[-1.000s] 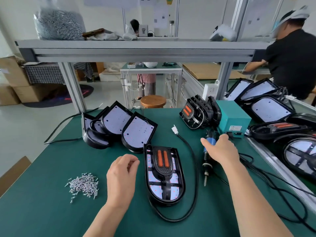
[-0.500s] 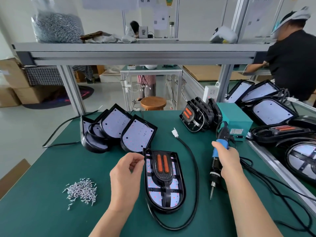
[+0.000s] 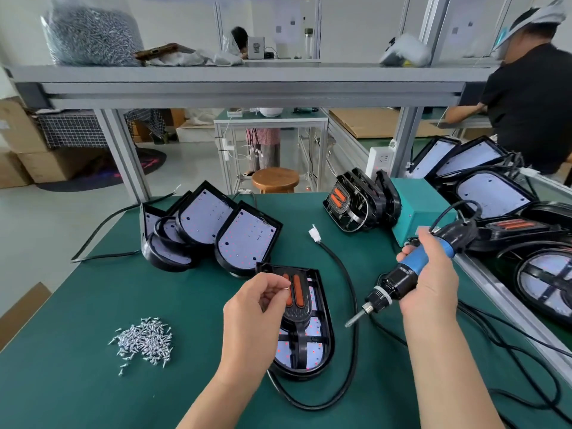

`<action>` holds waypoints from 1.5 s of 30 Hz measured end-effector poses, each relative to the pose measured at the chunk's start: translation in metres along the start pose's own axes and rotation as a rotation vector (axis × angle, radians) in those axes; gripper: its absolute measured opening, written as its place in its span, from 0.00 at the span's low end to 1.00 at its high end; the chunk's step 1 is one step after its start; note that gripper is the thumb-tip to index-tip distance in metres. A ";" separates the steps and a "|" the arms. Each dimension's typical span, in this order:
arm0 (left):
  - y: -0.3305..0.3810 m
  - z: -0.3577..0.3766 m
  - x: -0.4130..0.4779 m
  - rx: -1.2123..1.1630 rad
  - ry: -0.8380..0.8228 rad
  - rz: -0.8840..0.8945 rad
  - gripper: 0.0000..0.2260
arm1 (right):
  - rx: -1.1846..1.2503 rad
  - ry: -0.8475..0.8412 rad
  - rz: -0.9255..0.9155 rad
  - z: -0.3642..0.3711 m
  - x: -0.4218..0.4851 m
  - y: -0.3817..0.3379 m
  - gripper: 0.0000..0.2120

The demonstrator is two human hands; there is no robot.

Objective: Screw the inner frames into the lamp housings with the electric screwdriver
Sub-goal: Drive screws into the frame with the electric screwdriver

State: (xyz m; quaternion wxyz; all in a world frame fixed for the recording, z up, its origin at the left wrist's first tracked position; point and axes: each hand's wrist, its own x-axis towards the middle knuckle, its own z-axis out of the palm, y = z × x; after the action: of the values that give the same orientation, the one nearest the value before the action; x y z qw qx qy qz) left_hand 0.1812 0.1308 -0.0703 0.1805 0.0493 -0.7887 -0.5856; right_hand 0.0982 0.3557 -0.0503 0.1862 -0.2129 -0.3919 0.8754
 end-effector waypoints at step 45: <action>0.015 0.027 -0.017 -0.320 0.011 -0.135 0.14 | 0.237 0.179 -0.005 0.025 -0.033 0.006 0.14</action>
State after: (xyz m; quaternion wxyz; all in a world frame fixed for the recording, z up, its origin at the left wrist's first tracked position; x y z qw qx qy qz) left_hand 0.1897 0.1652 -0.0670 0.1504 0.0760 -0.6793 -0.7143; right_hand 0.1116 0.3205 -0.0324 0.2465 -0.2657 -0.2682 0.8926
